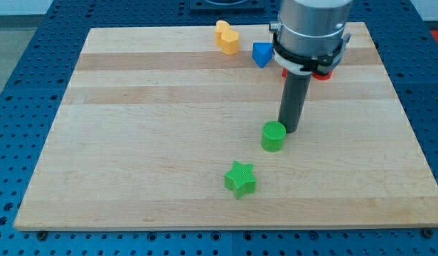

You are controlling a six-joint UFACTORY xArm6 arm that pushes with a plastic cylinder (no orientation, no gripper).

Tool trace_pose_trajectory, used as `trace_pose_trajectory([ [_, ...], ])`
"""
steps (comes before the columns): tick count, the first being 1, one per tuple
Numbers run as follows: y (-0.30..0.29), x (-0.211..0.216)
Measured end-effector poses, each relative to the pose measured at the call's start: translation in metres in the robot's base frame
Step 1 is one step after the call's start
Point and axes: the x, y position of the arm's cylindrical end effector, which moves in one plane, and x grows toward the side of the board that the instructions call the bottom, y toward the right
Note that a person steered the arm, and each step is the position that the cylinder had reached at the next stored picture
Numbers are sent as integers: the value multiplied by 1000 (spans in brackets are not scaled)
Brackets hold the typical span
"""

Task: Push the green circle towards the red star

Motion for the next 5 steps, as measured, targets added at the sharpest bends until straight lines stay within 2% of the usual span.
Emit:
trace_pose_trajectory([
  [3, -6, 51],
  [5, -39, 61],
])
